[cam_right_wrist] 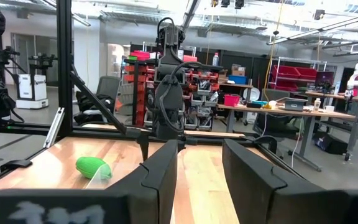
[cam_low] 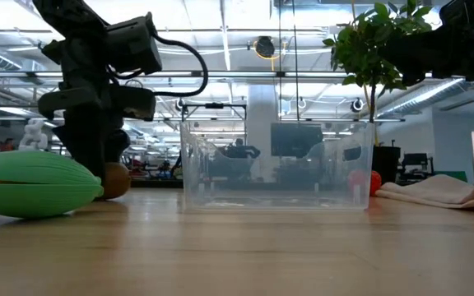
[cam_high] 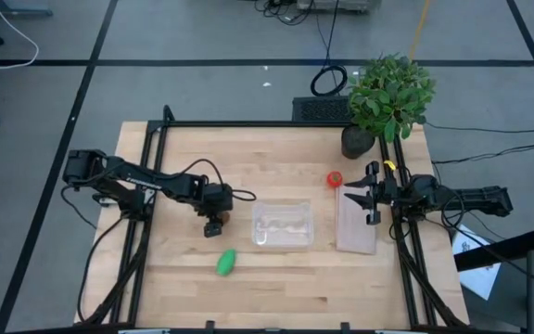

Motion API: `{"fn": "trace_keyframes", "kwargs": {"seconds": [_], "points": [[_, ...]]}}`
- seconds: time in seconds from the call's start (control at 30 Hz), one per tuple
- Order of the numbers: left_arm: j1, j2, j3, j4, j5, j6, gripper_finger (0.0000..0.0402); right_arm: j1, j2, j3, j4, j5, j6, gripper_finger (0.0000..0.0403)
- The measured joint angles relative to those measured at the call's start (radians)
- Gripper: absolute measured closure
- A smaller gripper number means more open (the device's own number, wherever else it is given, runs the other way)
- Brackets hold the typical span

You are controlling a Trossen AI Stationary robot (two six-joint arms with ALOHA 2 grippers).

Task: Pick and placing Produce into tupperware
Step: Put the kiwi into the transparent bin

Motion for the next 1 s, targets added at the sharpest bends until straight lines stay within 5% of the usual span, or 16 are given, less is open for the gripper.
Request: {"fn": "trace_keyframes", "kwargs": {"seconds": [0.23,0.57,1.0], "points": [[0.0,-0.002,0.001,0.005,0.004,0.031,0.0184,0.0,0.0,0.0,0.0,0.0,0.0,0.0282],[0.001,-0.001,0.009,-0.008,-0.002,0.083,0.0166,0.0,0.0,0.0,0.003,0.0,0.0,0.0282],[0.001,-0.001,0.169,-0.171,-0.045,0.177,0.0171,0.0,0.0,0.0,0.002,0.0,0.0,0.0282]]}}
